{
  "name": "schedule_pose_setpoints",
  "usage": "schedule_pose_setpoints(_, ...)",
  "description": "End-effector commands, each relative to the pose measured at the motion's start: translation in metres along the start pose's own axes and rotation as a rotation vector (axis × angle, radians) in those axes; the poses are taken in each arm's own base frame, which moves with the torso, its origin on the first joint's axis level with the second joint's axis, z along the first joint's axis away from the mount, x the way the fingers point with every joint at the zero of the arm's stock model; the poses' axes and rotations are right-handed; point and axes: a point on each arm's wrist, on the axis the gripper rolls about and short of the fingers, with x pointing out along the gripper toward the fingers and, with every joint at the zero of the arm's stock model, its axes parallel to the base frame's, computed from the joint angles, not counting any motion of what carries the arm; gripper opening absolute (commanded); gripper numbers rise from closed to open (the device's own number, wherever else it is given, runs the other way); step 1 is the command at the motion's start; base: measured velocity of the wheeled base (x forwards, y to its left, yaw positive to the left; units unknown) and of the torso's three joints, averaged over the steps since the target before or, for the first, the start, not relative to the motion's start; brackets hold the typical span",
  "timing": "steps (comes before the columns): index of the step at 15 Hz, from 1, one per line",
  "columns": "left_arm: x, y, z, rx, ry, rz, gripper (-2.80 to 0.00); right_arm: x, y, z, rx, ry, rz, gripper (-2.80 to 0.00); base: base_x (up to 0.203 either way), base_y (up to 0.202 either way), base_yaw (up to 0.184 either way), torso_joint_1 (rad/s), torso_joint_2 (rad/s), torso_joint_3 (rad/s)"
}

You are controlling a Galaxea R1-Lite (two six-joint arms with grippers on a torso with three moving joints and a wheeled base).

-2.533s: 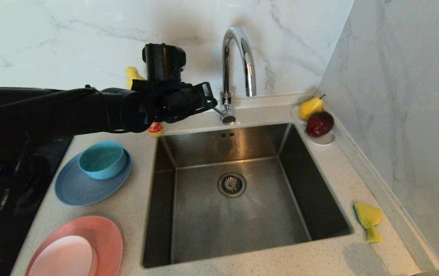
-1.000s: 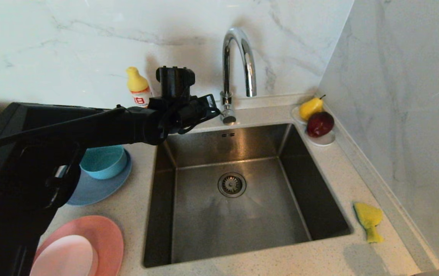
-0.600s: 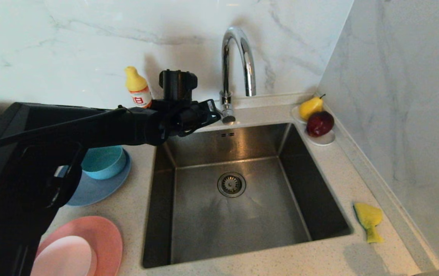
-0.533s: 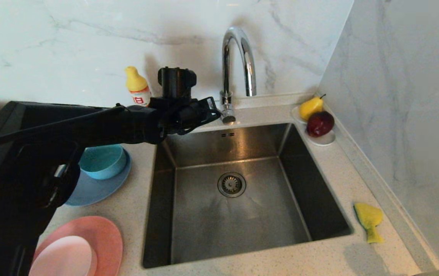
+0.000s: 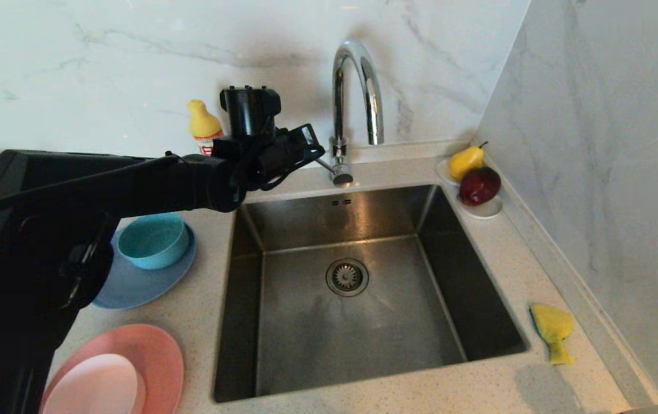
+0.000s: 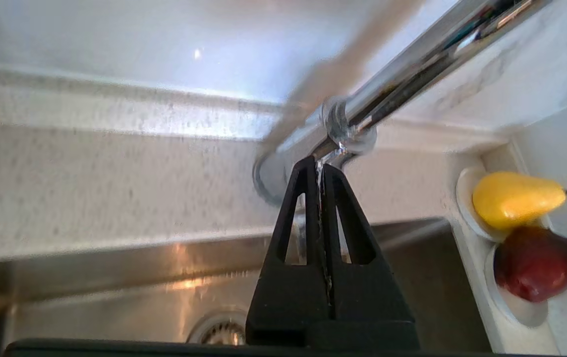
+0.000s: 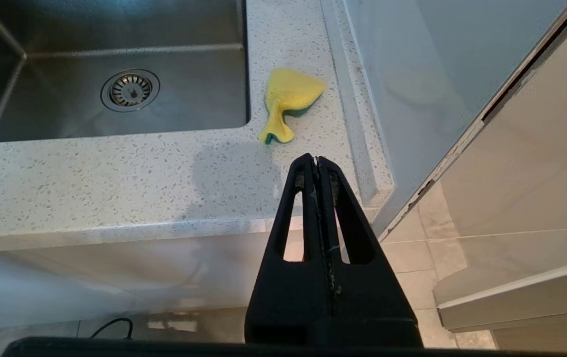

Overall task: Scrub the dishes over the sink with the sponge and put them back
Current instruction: Turn on the faucet

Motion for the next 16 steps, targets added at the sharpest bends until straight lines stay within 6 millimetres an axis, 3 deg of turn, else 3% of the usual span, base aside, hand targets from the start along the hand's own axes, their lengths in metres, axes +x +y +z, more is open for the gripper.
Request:
schedule_pose_setpoints(1, 0.010, 0.007, -0.014, 0.002, 0.005, 0.005, -2.80, 0.000, 0.000, 0.000, 0.000, 0.000, 0.000, -2.80, 0.000, 0.000, 0.000, 0.000, 0.00, 0.000)
schedule_pose_setpoints(6, 0.017, 0.010, -0.027, -0.001, 0.007, -0.002, -2.80, 0.000, 0.000, 0.000, 0.000, 0.000, 0.000, -2.80, 0.000, 0.000, 0.000, 0.000, 0.00, 0.000)
schedule_pose_setpoints(16, 0.013, 0.002, -0.027, -0.014, 0.013, 0.001, -2.80, 0.000, 0.000, 0.000, 0.000, 0.000, 0.000, -2.80, 0.000, 0.000, 0.000, 0.000, 0.00, 0.000)
